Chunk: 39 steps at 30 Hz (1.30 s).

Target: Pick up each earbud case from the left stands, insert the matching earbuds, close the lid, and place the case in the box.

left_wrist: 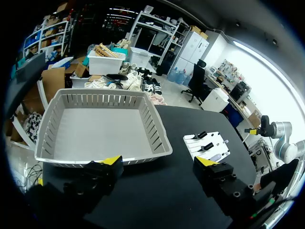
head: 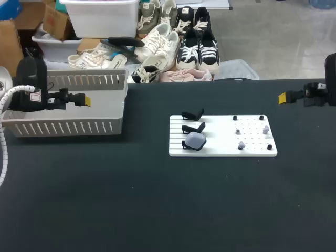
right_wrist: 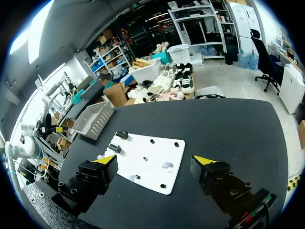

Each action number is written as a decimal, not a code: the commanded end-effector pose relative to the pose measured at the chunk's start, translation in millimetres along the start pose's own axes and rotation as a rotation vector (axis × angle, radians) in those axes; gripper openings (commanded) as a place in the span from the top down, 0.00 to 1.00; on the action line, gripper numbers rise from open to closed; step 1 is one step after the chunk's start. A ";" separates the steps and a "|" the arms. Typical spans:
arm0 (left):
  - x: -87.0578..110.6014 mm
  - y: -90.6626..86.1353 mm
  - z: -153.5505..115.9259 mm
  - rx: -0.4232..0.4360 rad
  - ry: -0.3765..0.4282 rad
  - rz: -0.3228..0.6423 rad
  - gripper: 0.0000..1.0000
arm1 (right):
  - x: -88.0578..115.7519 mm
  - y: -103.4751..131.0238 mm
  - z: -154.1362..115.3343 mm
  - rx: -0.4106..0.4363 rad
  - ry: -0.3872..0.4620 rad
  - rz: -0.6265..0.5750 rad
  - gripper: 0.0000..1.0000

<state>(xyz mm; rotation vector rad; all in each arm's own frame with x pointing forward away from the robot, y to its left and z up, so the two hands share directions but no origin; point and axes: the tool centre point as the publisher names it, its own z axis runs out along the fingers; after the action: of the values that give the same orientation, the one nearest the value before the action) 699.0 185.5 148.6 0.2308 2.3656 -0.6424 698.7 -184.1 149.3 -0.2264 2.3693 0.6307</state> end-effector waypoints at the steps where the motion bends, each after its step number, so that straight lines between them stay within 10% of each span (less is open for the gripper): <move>1: -1.2 -0.6 0.0 -0.004 0.005 0.000 0.00 | -0.1 -0.8 0.3 -0.001 0.000 -0.001 0.00; 25: -1.2 -0.6 0.0 -0.004 0.005 0.000 0.00 | -0.1 -0.8 0.3 -0.001 0.000 -0.001 0.00; 39: -13.7 -50.9 39.8 0.179 0.070 0.317 0.00 | -0.1 -0.8 0.3 -0.001 0.000 -0.001 0.00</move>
<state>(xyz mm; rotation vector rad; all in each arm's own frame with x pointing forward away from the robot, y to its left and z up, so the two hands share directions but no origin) 701.7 127.6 155.2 0.6321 2.3008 -0.6575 698.8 -184.0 149.3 -0.2265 2.3693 0.6306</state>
